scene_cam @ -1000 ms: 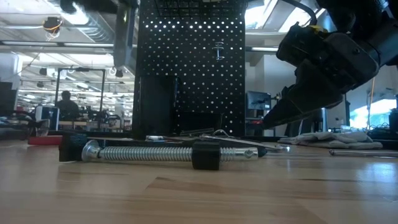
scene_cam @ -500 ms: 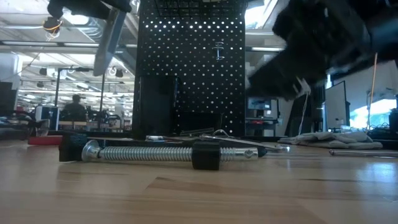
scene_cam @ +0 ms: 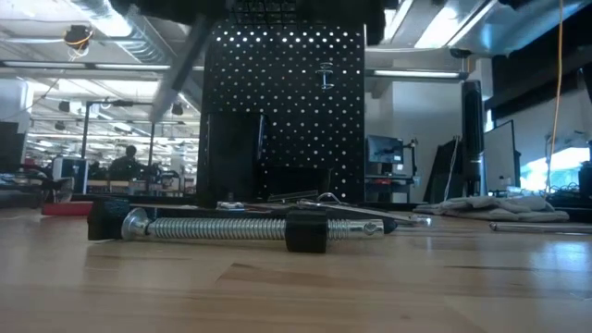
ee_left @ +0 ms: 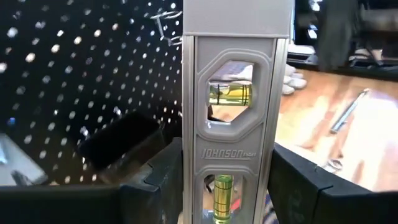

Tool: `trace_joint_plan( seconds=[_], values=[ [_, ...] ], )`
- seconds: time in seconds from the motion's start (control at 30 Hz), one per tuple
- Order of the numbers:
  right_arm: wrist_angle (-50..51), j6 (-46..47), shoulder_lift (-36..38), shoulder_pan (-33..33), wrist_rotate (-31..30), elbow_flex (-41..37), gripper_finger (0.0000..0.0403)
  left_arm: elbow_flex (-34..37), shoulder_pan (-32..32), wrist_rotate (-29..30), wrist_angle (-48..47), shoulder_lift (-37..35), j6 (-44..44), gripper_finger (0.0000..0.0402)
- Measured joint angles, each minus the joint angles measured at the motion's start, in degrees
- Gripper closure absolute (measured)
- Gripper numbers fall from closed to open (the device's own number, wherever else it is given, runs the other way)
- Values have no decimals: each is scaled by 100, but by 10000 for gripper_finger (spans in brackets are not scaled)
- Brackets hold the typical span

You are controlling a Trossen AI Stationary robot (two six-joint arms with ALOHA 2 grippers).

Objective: Hang tools onto peg board
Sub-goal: Put the spirit level into the left bin on the pegboard

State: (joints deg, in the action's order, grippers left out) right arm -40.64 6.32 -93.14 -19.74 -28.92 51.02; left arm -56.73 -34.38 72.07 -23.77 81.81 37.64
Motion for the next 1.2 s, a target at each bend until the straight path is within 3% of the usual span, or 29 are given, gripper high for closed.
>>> trace_joint_plan(
  seconds=[0.27,0.73,0.87,1.07,1.2],
  values=[
    [-15,292,0,229,-120,387,151,0,416,280,1873,497,-1491,232],
    [-1024,351,-611,588,-190,546,156,0,600,-216,2021,497,-1869,232],
    [-1035,285,-612,677,34,575,199,0,587,-272,2014,497,-1986,232],
    [-1048,-24,-612,676,-171,581,325,0,612,-80,1962,497,-2050,221],
    [-995,-511,-611,663,-108,576,341,2,604,-342,1952,486,-2211,182]
  ],
)
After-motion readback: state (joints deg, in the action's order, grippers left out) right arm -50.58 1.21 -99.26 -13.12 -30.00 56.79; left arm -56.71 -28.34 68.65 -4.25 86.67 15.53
